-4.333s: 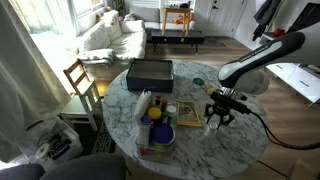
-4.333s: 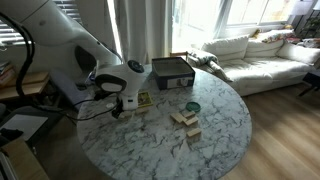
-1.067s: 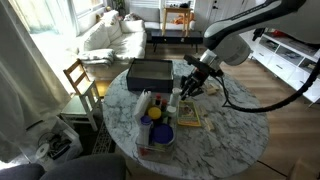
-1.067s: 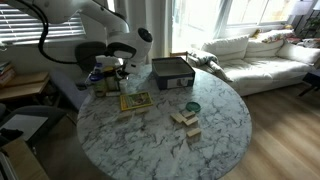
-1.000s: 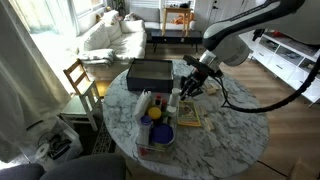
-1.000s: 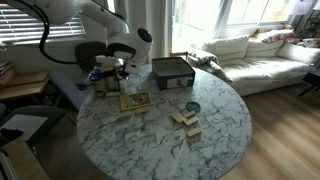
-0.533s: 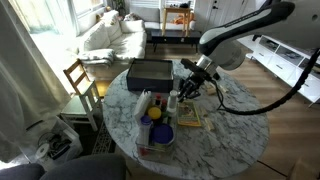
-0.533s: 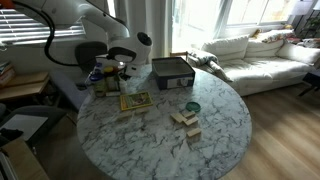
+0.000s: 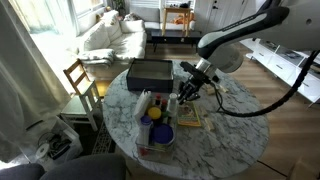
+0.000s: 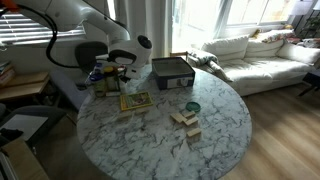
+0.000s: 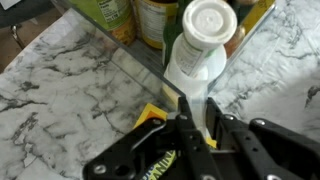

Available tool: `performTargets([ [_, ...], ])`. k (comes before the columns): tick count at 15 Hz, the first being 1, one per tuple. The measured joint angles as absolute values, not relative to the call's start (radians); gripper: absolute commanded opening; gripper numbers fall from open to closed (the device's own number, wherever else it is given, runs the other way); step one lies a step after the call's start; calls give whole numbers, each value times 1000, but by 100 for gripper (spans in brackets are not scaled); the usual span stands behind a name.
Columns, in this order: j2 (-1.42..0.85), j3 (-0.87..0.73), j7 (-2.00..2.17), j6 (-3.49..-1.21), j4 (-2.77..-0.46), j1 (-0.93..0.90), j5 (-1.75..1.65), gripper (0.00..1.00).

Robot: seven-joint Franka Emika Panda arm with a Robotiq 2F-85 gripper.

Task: Put the medicine bottle into the cup the put the cup into the box

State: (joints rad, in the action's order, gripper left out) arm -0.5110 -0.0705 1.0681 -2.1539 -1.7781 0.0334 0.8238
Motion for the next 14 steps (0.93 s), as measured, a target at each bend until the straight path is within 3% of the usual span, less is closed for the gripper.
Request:
performTargets([
  [7,-507,-71,1069,-2154,-1768,43,824,97],
  [14,-397,-99,1069,-2072,-1769,71,785,100],
])
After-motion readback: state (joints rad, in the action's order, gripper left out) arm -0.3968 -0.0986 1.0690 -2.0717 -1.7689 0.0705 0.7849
